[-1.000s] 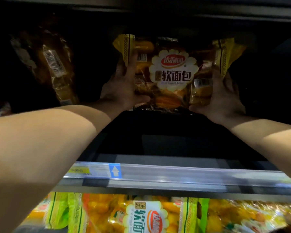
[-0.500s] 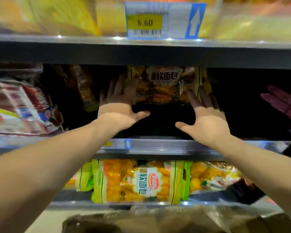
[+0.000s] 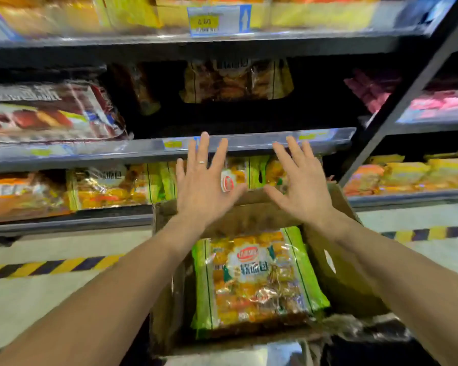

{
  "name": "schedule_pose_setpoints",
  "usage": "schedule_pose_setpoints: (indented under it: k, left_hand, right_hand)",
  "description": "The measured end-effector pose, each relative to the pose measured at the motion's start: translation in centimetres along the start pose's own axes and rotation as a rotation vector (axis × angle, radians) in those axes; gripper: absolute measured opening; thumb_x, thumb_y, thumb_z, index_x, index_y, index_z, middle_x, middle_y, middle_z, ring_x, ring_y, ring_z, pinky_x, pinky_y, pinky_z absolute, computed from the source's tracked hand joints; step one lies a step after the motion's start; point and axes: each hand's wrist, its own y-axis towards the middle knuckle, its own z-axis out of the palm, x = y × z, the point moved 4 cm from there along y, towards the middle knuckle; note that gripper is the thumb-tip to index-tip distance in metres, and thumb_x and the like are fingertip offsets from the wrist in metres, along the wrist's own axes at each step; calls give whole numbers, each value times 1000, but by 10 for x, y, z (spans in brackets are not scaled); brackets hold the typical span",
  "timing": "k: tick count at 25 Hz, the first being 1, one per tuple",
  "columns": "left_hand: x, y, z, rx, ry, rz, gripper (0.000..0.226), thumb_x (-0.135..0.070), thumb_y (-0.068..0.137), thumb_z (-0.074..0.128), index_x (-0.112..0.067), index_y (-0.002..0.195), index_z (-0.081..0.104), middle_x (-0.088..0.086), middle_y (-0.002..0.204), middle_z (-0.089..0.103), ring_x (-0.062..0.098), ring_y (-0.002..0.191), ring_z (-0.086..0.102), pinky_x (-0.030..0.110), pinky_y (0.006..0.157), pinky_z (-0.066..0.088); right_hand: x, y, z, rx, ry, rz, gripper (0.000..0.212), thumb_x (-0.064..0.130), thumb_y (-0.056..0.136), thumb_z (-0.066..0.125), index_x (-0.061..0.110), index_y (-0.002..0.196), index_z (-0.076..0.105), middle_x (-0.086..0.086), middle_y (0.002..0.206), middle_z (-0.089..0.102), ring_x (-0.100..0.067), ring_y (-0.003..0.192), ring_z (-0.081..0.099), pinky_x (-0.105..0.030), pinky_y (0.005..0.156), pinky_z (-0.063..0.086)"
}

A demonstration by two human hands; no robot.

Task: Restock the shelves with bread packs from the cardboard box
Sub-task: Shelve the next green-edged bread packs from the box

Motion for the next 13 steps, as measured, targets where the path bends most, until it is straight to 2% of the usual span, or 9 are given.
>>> schedule_pose_setpoints:
  k: [2,3,5,6,9,11,13]
  left_hand:
    - [-11,-38,4,33,-28,61,85,-68,84,46,-31,153,12,6,162,7,29,147,9,50,114,19]
    - [-15,-54,7,69,-59,73,84,-66,84,47,-30,153,14,8,160,16,31,145,20,48,110,28]
    - [-18,-82,20,230,-138,36,83,-64,85,48,-32,152,11,9,151,32,30,131,41,43,96,46]
    - [-16,-94,30,339,-156,-8,84,-66,85,48,-34,151,8,10,148,34,30,128,45,43,92,49]
    - [2,-128,69,652,-118,-138,91,-68,81,53,-36,151,3,13,154,22,34,138,31,48,104,40]
    - [19,-143,91,788,-98,-225,97,-67,79,57,-36,151,-1,14,158,10,34,144,17,50,111,32]
    - [32,-150,110,883,-94,-323,103,-67,77,60,-38,150,-6,14,160,0,35,146,13,49,113,29]
  right_hand:
    - [-1,-43,5,64,38,-48,78,52,84,55,26,151,24,-7,160,17,-32,148,10,-55,115,23]
    - [-3,-62,8,113,49,-61,77,51,86,55,26,151,24,-6,161,16,-31,148,8,-54,116,22]
    - [-11,-90,20,266,68,-17,78,51,87,56,29,152,19,-3,161,13,-28,149,6,-49,118,20]
    - [-16,-101,30,372,65,27,81,53,87,56,31,152,14,-1,162,8,-27,149,3,-47,119,18]
    - [-32,-127,60,654,20,168,94,60,82,59,39,151,-1,-1,163,-5,-29,149,-4,-47,119,17]
    - [-43,-138,79,773,-16,248,103,63,78,63,43,150,-8,-2,162,-12,-32,148,-6,-50,118,16]
    - [-54,-144,97,892,-15,324,110,60,75,68,46,148,-13,-3,160,-19,-33,148,-8,-52,118,13]
